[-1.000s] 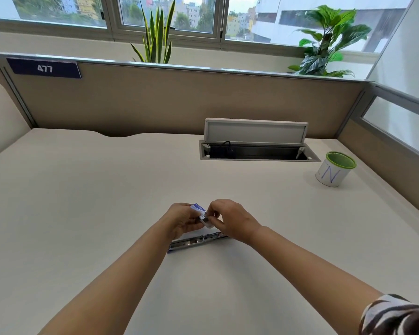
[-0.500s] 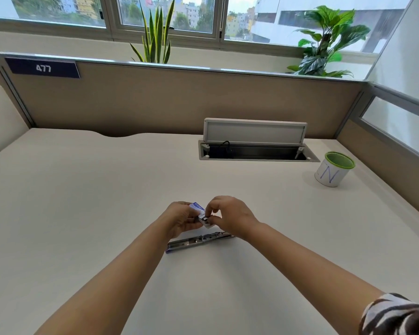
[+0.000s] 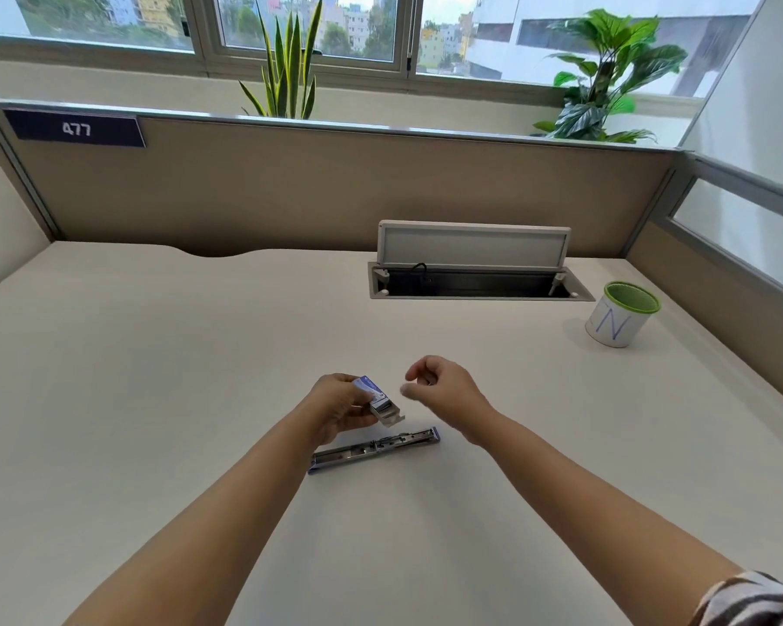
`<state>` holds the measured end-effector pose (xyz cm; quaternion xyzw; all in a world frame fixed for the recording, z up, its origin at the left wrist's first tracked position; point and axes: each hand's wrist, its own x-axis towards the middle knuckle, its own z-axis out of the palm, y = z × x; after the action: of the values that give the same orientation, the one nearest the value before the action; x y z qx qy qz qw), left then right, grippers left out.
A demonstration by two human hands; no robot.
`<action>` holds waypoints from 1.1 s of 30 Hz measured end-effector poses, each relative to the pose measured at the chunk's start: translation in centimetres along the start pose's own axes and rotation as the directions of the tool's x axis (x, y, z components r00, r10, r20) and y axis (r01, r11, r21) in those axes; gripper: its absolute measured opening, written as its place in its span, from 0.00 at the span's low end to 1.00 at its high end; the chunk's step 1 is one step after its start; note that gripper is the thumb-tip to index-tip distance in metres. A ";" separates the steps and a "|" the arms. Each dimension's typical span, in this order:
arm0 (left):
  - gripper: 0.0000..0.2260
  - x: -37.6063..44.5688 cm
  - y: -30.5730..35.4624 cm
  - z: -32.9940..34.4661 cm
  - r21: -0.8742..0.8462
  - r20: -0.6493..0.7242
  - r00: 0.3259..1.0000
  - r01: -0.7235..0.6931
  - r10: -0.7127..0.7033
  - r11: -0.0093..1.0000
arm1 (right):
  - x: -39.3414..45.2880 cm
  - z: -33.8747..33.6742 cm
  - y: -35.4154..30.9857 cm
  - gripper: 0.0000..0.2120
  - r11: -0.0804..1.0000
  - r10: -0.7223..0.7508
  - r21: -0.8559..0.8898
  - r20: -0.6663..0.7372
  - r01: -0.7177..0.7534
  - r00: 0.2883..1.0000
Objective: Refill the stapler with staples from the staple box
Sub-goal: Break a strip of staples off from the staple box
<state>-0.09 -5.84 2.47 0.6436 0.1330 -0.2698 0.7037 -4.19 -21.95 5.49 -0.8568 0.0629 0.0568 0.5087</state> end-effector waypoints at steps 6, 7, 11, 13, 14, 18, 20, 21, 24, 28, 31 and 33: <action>0.09 0.1 -0.1 0.1 0.062 -0.011 1.000 -0.020 0.021 0.998 | -0.6 1.1 -0.2 0.07 0.697 -0.280 -0.643 0.165 0.318 0.946; 0.10 0.1 -0.1 0.0 0.067 -0.023 0.999 -0.023 0.025 0.997 | -0.5 1.1 -0.1 0.08 0.741 -0.267 -0.605 0.132 0.291 0.955; 0.11 0.4 0.0 -0.7 0.023 -0.082 0.996 -0.025 0.027 0.999 | 0.5 0.8 0.7 0.09 0.956 -0.035 -0.294 -0.065 0.014 0.997; 0.12 0.4 0.0 -0.9 -0.039 -0.090 0.996 -0.023 0.020 0.999 | 0.5 1.0 1.2 0.14 0.974 0.096 -0.202 -0.022 -0.099 0.995; 0.13 0.3 0.0 -0.9 -0.065 -0.092 0.996 -0.028 0.022 0.997 | 0.2 1.3 1.4 0.17 0.978 0.133 -0.167 0.019 -0.128 0.991; 0.17 0.3 0.0 -0.5 -0.123 -0.105 0.993 -0.063 0.050 0.990 | -0.1 3.1 2.0 0.22 0.994 0.089 -0.061 -0.002 -0.089 0.996; 0.18 0.4 -0.1 -0.3 -0.153 -0.118 0.992 -0.073 0.055 0.986 | 0.2 3.8 2.2 0.18 0.998 0.058 0.002 -0.083 -0.058 0.995; 0.18 0.4 -0.1 -0.2 -0.167 -0.125 0.991 -0.077 0.056 0.983 | 0.2 4.1 2.2 0.16 0.999 0.047 0.026 -0.117 -0.045 0.992; 0.19 0.4 -0.2 -0.1 -0.174 -0.139 0.988 -0.091 0.067 0.980 | 0.2 4.5 2.4 0.12 0.998 0.012 0.056 -0.179 -0.002 0.984; 0.21 0.0 -0.2 -0.1 -0.173 -0.116 0.990 -0.095 0.075 0.980 | 0.1 4.5 2.4 0.10 0.999 -0.006 0.051 -0.195 0.017 0.981; 0.22 -0.4 -0.1 0.0 -0.164 -0.068 0.995 -0.085 0.075 0.983 | 0.2 4.3 2.4 0.12 0.993 0.003 0.120 -0.168 0.017 0.986; 0.23 -0.6 0.0 0.2 -0.151 -0.046 0.996 -0.084 0.078 0.985 | 0.3 4.2 2.4 0.14 0.990 0.012 0.138 -0.160 0.011 0.987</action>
<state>-0.63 -5.88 2.84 0.5980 0.1409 -0.2172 0.7585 -4.45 -19.42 1.37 -0.8211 0.1077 -0.0166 0.5603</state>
